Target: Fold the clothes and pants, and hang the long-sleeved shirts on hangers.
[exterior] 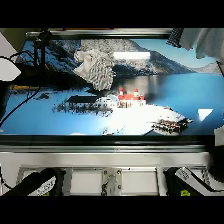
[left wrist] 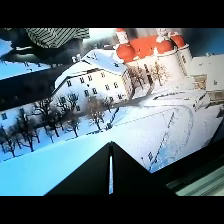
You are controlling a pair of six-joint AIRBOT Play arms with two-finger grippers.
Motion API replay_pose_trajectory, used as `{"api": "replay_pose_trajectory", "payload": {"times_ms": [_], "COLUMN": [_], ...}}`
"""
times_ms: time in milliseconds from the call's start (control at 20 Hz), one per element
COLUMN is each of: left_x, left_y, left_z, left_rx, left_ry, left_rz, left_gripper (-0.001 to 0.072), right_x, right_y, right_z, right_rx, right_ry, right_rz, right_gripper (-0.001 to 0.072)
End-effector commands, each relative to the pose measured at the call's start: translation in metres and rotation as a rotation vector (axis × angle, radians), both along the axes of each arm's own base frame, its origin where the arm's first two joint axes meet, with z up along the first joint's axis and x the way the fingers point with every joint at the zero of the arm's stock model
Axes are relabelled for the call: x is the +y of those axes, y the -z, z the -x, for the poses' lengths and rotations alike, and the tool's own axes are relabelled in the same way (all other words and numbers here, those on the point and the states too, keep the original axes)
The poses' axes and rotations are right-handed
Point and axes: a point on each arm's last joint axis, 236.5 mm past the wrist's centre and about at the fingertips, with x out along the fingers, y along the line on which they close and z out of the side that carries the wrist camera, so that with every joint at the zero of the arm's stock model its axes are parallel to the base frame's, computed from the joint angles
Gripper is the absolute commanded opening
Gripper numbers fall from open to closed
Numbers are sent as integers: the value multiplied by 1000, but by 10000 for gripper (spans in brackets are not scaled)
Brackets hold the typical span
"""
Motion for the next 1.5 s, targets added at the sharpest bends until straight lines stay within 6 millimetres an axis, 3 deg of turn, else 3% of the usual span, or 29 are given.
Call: {"api": "replay_pose_trajectory", "payload": {"times_ms": [0, 150, 300, 350, 400, 450, 600, 750, 850, 950, 1100, 1200, 1300, 1450], "left_x": [0, 0, 0, 0, 0, 0, 0, 0, 0, 0, 0, 0, -1, -6], "left_y": [0, 0, 0, 0, 0, 0, 0, 0, 0, 0, 1, 2, 1, -3], "left_z": [0, -1, -1, -1, -1, -1, -1, 0, 0, 0, 1, 3, 2, 4], "left_rx": [0, -2, -2, -2, -2, -2, -2, 1, 1, 1, 6, 13, 9, -16], "left_ry": [1, 0, -1, 0, 0, 0, 0, 1, 2, 1, 4, 7, 1, -18], "left_rz": [-1, 0, 0, 0, 0, 0, 0, 0, -1, -1, -3, -4, 3, 25], "left_gripper": [13, 13, 13, 13, 13, 13, 13, 13, 13, 13, 13, 13, 13, 12], "right_x": [-9, -12, -9, -8, -5, -1, 35, 95, 139, 197, 306, 373, 433, 516], "right_y": [20, 35, 33, 32, 28, 23, -23, -67, -65, -40, 34, 92, 134, 221], "right_z": [5, 12, 13, 13, 15, 15, 2, -36, -82, -143, -209, -227, -236, -229], "right_rx": [38, 63, 58, 55, 50, 36, -55, -192, -185, -99, 195, 428, 537, 722], "right_ry": [40, 74, 71, 70, 69, 58, -63, -313, -549, -856, -1316, -1545, -1712, -1908], "right_rz": [-67, -122, -122, -117, -109, -97, 34, 146, 125, 51, -43, -86, -150, -300], "right_gripper": [14, 15, 48, 221, 473, 538, 365, 366, 373, 376, 395, 394, 392, 384]}}
